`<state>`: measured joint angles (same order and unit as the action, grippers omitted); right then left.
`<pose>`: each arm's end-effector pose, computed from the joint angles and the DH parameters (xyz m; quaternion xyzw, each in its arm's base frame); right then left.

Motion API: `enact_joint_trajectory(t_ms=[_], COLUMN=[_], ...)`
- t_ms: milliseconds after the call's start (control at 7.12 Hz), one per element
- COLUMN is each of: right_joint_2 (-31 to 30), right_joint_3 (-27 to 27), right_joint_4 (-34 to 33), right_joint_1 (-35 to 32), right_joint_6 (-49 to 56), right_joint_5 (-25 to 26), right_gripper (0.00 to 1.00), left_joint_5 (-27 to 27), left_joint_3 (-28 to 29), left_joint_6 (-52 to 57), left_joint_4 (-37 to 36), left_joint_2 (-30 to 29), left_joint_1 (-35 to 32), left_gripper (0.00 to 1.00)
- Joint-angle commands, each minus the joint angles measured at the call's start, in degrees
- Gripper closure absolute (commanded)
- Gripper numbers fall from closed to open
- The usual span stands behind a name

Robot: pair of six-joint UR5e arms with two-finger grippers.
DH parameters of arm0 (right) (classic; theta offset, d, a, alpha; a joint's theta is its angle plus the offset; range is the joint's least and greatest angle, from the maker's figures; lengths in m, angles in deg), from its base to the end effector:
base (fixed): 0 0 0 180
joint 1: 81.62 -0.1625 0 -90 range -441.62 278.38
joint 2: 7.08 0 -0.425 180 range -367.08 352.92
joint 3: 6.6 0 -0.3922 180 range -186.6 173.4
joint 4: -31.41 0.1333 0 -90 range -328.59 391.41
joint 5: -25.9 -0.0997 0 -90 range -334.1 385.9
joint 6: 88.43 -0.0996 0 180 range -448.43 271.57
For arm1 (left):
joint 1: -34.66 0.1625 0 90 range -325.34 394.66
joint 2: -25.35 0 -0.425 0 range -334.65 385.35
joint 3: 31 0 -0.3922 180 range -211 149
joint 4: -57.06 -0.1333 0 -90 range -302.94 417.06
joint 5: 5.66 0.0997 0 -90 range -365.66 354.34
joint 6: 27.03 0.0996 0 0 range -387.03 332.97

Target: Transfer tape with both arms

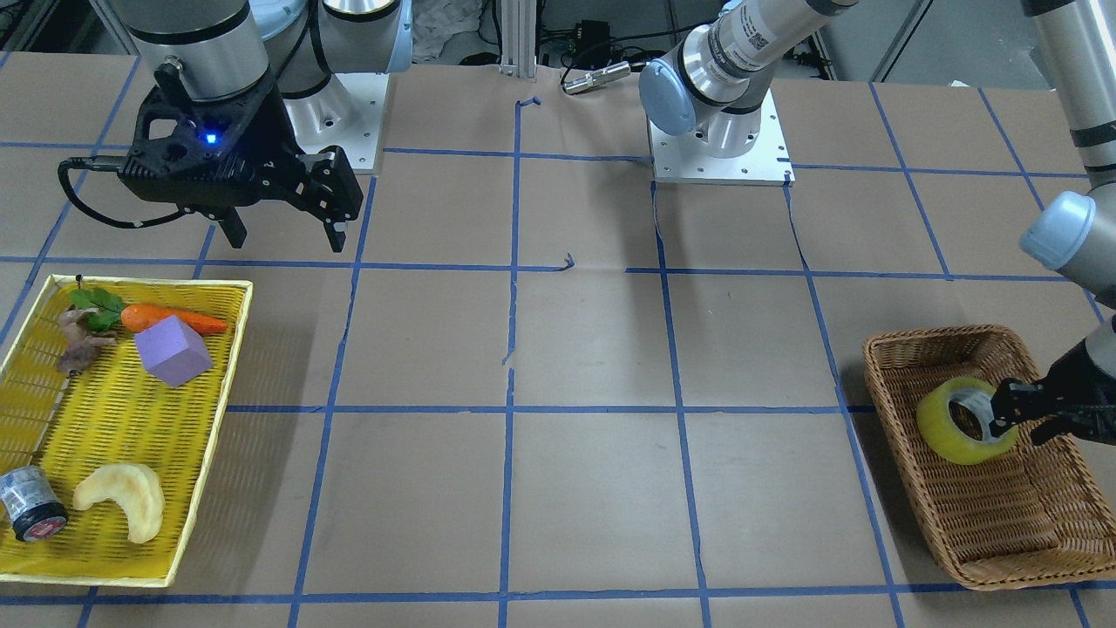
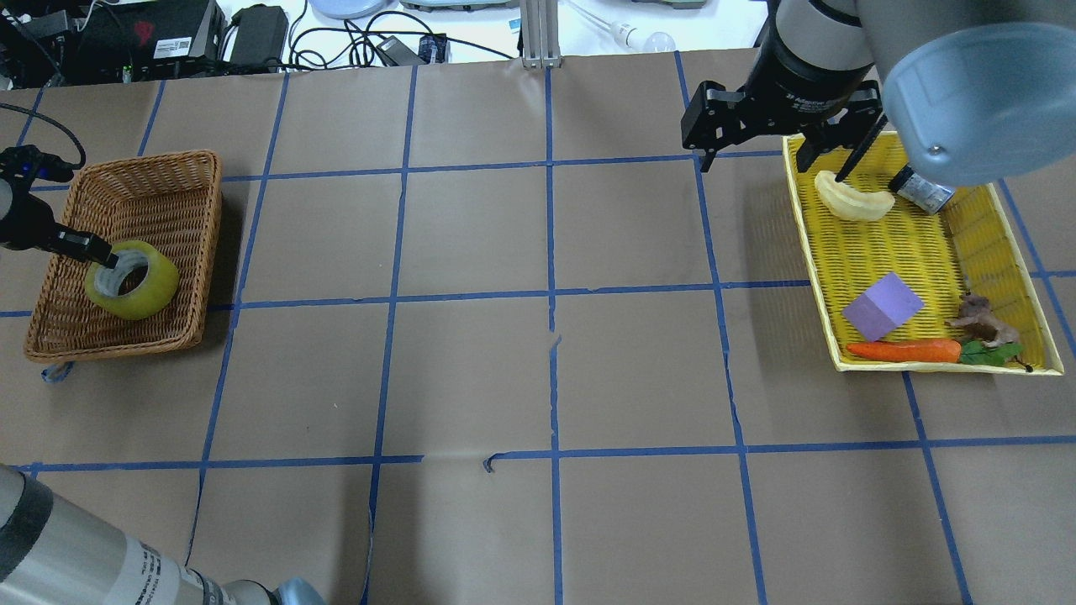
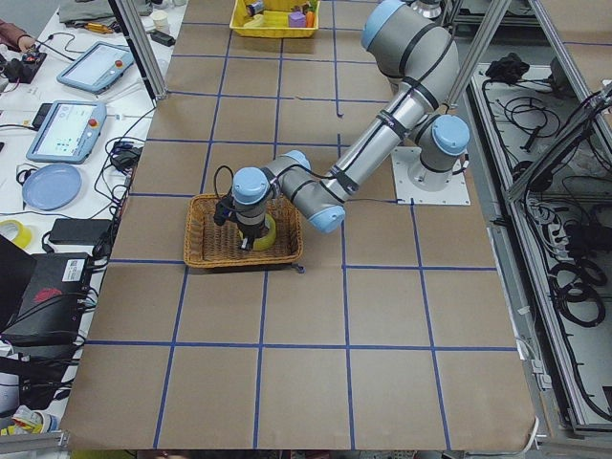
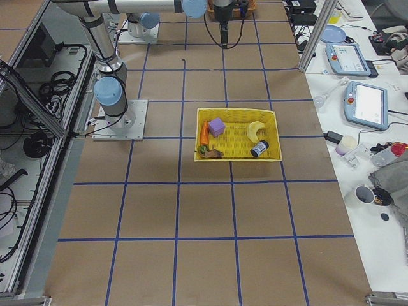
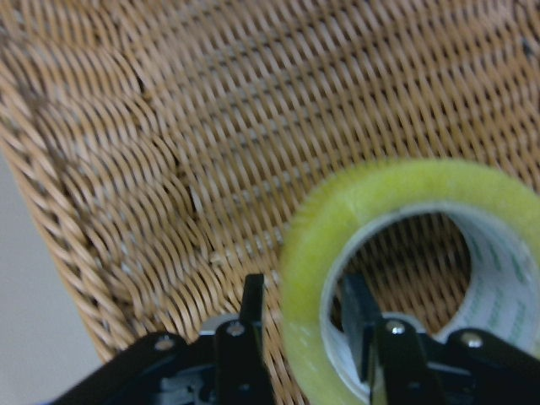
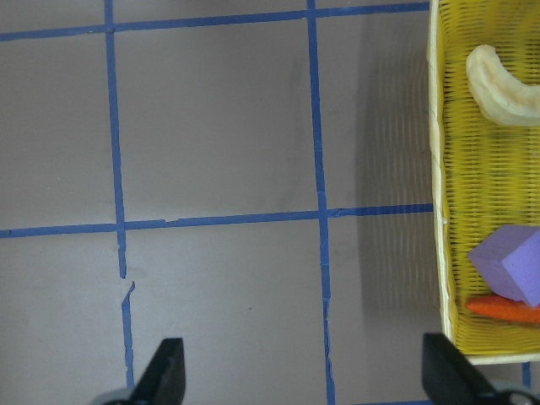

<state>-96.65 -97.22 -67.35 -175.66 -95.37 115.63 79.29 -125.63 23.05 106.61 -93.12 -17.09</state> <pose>0.1692 -0.4968 0.4950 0.0251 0.9974 -0.0667 0.0088 0.2863 -0.5927 0.2363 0.1055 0.9914 -0.0766 0.0131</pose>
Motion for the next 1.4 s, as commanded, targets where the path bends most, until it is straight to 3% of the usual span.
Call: enact_joint_trajectory(t_ms=[0, 140, 421, 702, 982, 1263], right_joint_2=[0.00, 0.00, 0.00, 0.00, 0.00, 0.00], right_joint_3=[0.00, 0.00, 0.00, 0.00, -0.09, -0.09], right_joint_4=[0.07, 0.07, -0.02, 0.15, 0.15, 0.07], right_joint_1=[0.00, 0.00, 0.00, 0.00, 0.00, 0.00], right_joint_6=[0.00, 0.00, 0.00, 0.00, 0.00, 0.00], right_joint_5=[0.00, -0.08, -0.08, 0.00, -0.08, -0.08], right_gripper=[0.00, 0.00, 0.00, 0.00, 0.00, 0.00], left_joint_5=[0.83, 0.83, 0.22, 0.48, 0.74, 0.57], left_joint_3=[0.41, 0.41, 0.76, 2.51, 3.23, 3.23], left_joint_6=[-12.73, -23.78, -36.30, -47.40, -50.95, -50.96], left_joint_4=[3.68, 8.68, 15.02, 25.81, 31.56, 35.60], left_joint_2=[4.10, 7.00, 11.84, 16.59, 20.89, 23.72], left_joint_1=[-8.58, -12.99, -21.25, -30.65, -35.78, -36.67], left_gripper=[0.00, 0.00, 0.00, 0.00, 0.00, 0.00])
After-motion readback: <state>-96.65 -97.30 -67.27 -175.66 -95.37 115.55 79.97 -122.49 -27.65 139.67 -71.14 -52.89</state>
